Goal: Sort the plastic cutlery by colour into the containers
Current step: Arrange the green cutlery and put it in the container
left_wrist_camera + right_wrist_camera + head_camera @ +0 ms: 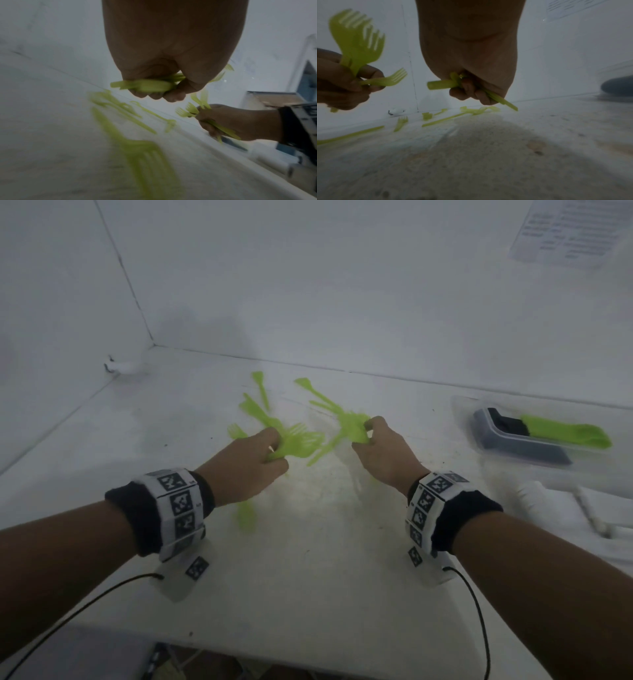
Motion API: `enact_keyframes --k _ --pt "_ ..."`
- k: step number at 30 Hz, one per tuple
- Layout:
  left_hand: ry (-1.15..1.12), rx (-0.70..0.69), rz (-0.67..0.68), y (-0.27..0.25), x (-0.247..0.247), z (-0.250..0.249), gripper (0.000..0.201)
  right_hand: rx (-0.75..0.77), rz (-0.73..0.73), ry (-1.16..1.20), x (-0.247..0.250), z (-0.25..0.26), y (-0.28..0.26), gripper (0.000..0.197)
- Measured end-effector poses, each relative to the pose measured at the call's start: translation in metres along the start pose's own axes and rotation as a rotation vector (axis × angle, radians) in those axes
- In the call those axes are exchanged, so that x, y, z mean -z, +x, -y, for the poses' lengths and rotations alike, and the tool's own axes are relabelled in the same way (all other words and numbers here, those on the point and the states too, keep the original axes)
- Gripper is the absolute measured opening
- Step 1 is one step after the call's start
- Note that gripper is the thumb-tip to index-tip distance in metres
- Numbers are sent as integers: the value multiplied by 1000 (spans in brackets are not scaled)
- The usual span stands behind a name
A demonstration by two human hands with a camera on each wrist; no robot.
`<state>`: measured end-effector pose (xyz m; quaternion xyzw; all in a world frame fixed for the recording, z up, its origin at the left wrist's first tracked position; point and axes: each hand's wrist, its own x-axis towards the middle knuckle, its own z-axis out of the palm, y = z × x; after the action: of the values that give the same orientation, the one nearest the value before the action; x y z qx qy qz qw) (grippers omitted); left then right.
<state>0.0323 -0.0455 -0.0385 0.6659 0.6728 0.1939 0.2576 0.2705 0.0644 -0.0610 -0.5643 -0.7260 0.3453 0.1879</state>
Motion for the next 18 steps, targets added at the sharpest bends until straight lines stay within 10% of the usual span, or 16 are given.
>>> enact_keyframes --k 10,18 --pt "-812 271 -257 -17 26 50 3 92 223 -106 -66 56 10 29" --pt "-650 312 -363 -27 39 73 4 307 335 -264 -103 86 10 30"
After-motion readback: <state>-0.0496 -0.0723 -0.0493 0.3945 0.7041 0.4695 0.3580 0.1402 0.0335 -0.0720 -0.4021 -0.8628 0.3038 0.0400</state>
